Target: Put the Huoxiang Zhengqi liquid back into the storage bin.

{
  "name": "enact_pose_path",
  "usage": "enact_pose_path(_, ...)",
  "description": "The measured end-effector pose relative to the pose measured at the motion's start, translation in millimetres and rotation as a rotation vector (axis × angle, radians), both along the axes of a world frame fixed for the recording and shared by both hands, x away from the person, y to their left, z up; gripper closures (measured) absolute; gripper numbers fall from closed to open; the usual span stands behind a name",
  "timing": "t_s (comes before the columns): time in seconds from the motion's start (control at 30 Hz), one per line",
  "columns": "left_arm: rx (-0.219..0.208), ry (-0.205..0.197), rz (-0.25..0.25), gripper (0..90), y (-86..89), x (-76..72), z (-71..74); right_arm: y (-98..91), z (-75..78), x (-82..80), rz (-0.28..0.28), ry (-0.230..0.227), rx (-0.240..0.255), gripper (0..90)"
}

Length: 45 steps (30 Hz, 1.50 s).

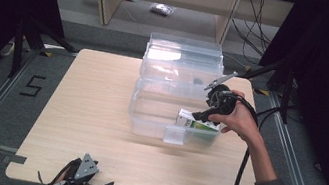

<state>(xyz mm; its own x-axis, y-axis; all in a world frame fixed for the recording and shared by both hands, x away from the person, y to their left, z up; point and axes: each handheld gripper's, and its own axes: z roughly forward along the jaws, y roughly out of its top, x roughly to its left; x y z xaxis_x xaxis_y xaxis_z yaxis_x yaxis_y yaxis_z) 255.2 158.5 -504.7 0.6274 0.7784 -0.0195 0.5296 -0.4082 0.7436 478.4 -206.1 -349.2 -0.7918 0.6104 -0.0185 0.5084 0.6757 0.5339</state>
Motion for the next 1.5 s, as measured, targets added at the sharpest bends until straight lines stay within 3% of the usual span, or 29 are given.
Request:
enact_pose_path(0.1, -0.017, 0.000, 0.001, 14.8, -0.9, -0.3, -0.2, -0.7, 1.3, -6.9, -0.034, 0.010, 0.009, 23.5)
enact_pose_path(0.17, 0.013, 0.011, -0.009, 14.8, 0.8, 0.4, 1.2, -0.9, 1.5, -10.1, -0.030, 0.020, 0.023, 24.0)
enact_pose_path(0.23, 0.012, 0.011, -0.008, 14.8, 0.8, 0.4, 1.2, -2.1, 1.4, -12.3, -0.019, -0.018, 0.024, 24.8)
enact_pose_path(0.33, -0.010, 0.009, -0.005, 14.8, -0.1, -0.2, 0.7, -3.1, 1.7, -19.3, -0.035, -0.019, 0.058, 24.9)
enact_pose_path(0.43, -0.014, 0.003, -0.002, 14.8, -0.4, -0.2, 0.2, -3.9, 0.5, -25.0, -0.009, -0.042, 0.067, 24.9)
enact_pose_path(0.57, -0.015, 0.002, -0.003, 14.8, -0.2, -0.2, 0.4, -2.9, -2.7, -37.1, -0.038, -0.017, 0.079, 25.0)
enact_pose_path(0.6, -0.016, 0.002, -0.002, 14.8, 0.0, -0.1, 0.4, -4.5, -4.6, -37.8, -0.017, -0.048, 0.076, 24.9)
enact_pose_path(0.67, 0.006, 0.002, -0.003, 14.8, 1.4, 0.5, 1.0, -3.4, -4.9, -44.7, -0.032, -0.029, 0.091, 24.9)
enact_pose_path(0.7, 0.009, 0.007, -0.007, 14.7, 1.7, 0.6, 1.4, -4.0, -7.4, -45.9, -0.008, -0.059, 0.094, 24.7)
enact_pose_path(0.77, 0.009, 0.007, -0.006, 14.8, 1.7, 0.6, 1.2, -2.3, -9.3, -52.8, -0.026, -0.036, 0.111, 24.3)
enact_pose_path(0.8, 0.009, 0.006, -0.006, 14.8, 1.7, 0.5, 1.2, -4.1, -11.5, -53.2, 0.011, -0.064, 0.106, 23.7)
enact_pose_path(0.9, 0.006, 0.003, -0.004, 14.8, 1.3, 0.4, 1.3, -4.2, -13.3, -59.6, 0.034, -0.064, 0.109, 23.3)
enact_pose_path(0.93, -0.002, 0.002, -0.005, 14.8, 1.0, 0.1, 1.4, -2.5, -12.7, -64.2, -0.005, -0.037, 0.121, 23.5)
enact_pose_path(1.13, 0.009, -0.005, 0.002, 14.8, 1.0, 0.7, 0.6, -2.9, -19.8, -78.5, 0.043, -0.091, 0.121, 23.2)
enact_pose_path(1.27, 0.006, 0.003, -0.006, 14.8, 0.9, 0.3, 1.1, -2.4, -28.2, -88.3, 0.048, -0.084, 0.162, 23.1)
enact_pose_path(1.3, -0.005, 0.002, -0.004, 14.8, 0.3, 0.0, 0.8, -2.7, -29.7, -91.4, 0.026, -0.089, 0.159, 23.1)
enact_pose_path(1.33, -0.013, 0.003, -0.004, 14.8, 0.0, -0.2, 0.8, -3.4, -30.2, -92.5, 0.047, -0.082, 0.156, 23.1)
enact_pose_path(1.37, -0.014, 0.000, -0.002, 14.8, -0.1, -0.2, 0.6, -3.5, -31.2, -96.0, 0.017, -0.066, 0.158, 23.0)
enact_pose_path(1.47, -0.016, 0.003, -0.002, 14.8, -0.7, -0.3, 0.3, -3.0, -36.8, -99.9, 0.029, -0.078, 0.161, 23.2)
enact_pose_path(1.5, 0.007, 0.002, -0.008, 14.8, 0.7, 0.3, 0.8, -2.9, -37.2, -101.9, 0.031, -0.073, 0.172, 23.4)
